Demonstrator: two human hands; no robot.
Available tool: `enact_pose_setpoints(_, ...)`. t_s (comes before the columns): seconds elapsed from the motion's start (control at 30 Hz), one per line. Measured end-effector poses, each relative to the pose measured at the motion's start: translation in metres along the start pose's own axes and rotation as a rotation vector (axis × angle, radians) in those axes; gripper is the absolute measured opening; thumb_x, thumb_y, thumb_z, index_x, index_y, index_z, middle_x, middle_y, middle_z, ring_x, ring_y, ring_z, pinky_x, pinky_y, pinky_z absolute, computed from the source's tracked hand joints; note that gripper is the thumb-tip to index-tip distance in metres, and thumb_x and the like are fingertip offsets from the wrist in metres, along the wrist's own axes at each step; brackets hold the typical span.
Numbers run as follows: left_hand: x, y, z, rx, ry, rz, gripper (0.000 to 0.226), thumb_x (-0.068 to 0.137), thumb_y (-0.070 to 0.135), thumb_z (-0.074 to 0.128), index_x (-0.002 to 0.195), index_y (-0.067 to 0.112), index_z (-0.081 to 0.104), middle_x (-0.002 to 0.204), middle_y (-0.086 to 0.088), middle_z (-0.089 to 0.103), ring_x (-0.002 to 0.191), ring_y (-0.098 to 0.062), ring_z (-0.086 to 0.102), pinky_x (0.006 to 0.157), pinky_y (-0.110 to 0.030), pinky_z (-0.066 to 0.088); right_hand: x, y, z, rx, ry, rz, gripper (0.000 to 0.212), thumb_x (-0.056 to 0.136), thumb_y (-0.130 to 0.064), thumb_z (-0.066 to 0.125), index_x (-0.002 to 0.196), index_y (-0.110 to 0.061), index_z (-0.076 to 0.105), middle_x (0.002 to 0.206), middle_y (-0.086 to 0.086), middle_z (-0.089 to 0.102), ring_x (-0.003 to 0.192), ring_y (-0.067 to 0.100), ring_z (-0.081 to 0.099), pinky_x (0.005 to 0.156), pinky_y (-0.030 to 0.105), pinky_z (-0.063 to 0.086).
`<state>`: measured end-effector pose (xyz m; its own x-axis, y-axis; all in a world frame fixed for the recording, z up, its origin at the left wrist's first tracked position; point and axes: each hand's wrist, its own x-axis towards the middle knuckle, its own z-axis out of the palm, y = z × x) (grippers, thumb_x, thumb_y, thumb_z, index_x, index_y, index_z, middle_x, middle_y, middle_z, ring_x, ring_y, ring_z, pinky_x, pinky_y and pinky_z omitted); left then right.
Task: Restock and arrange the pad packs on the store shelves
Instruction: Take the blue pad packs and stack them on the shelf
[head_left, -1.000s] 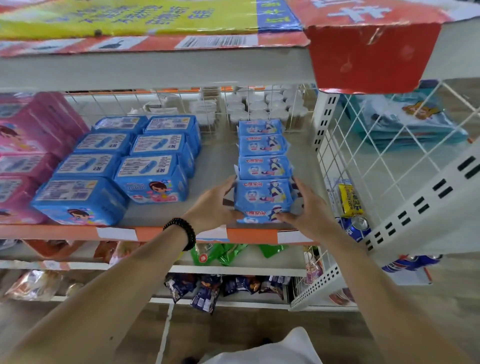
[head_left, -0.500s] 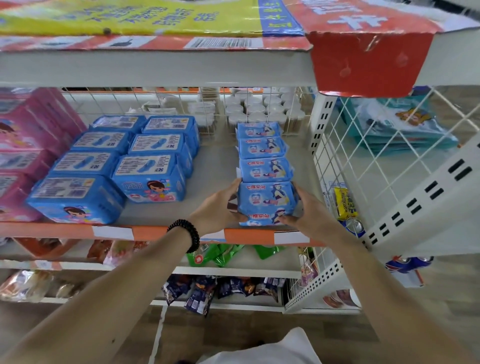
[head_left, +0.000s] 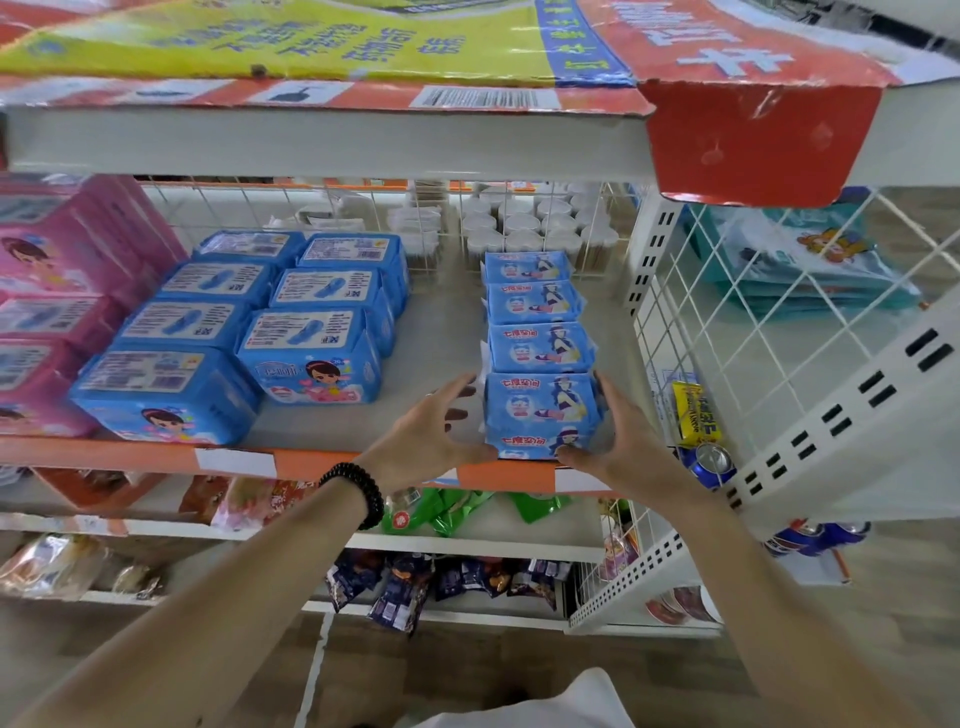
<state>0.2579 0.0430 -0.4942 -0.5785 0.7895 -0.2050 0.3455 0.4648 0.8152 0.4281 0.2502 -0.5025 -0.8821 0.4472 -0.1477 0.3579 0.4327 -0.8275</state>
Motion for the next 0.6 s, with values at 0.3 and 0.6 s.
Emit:
enact_pose_setpoints(0.3,0.007,0.007,-0.009,-0.007,-0.092,-0.007,0.084,0.087,0.025,0.077,0.155,0.035,0.028,0.147,0.012,0.048,0.132,-0.013,0.049,0.104,-0.042,0.051,0.004,-0.017,0.005,-0.08,0.016,0.04,0.084,0.066,-0.051,0.084,0.135,-0.044,0.037,0.119,-0.009,0.058,0.119,0.017,0.055,0.099,0.05,0.052)
enact_pose_setpoints(0.6,0.011,0.008,-0.008,0.106,-0.115,0.025,0.085,0.086,0.027,0.077,0.154,0.038,0.027,0.146,0.01,0.05,0.13,-0.016,0.052,0.103,-0.048,0.051,0.001,-0.022,0.007,-0.053,0.02,0.032,0.073,0.069,-0.049,0.085,0.128,-0.046,0.041,0.119,-0.014,0.064,0.116,0.012,0.06,0.097,0.048,0.054)
